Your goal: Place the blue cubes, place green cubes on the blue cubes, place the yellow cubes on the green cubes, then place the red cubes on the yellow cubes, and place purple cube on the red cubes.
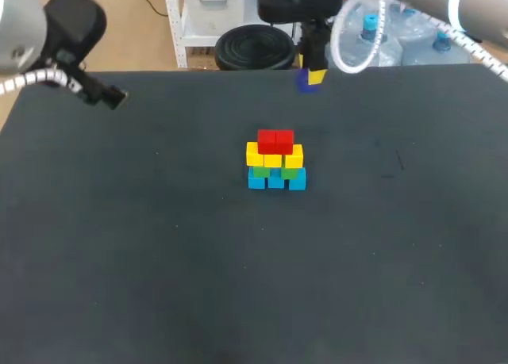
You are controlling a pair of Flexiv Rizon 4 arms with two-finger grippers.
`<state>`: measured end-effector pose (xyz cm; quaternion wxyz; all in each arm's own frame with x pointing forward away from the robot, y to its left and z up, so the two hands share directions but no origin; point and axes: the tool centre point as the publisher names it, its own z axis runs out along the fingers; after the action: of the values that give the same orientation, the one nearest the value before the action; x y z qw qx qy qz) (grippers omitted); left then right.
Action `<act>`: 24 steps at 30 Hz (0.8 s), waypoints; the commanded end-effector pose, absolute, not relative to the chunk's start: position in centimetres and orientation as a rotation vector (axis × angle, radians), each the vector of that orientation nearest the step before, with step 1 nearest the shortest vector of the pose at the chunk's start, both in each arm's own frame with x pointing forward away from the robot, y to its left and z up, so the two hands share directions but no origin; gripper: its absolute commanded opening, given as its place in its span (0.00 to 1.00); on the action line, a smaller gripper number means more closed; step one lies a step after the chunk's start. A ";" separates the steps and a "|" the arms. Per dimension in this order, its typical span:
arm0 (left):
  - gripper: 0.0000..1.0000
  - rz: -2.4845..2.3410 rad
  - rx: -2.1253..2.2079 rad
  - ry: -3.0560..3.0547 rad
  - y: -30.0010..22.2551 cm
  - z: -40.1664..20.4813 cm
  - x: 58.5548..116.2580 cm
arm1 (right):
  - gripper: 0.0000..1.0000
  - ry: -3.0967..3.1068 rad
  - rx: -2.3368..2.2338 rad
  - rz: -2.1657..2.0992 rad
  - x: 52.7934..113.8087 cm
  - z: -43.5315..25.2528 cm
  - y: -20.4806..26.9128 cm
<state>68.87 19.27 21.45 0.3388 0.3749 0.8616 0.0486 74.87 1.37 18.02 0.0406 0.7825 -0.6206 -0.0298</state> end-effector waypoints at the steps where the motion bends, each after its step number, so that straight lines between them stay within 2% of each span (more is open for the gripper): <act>1: 1.00 0.125 0.865 2.040 20.7 19.7 66.9 | 0.00 -1.812 2.367 -0.109 75.4 18.6 3.2; 24: 1.00 0.124 0.784 2.045 21.6 19.0 66.8 | 0.00 -1.644 2.487 -0.152 74.3 18.5 7.3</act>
<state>66.70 21.59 19.16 0.4540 0.3180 0.8308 0.0513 73.77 6.90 18.60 0.0538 0.8332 -0.5495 -0.0315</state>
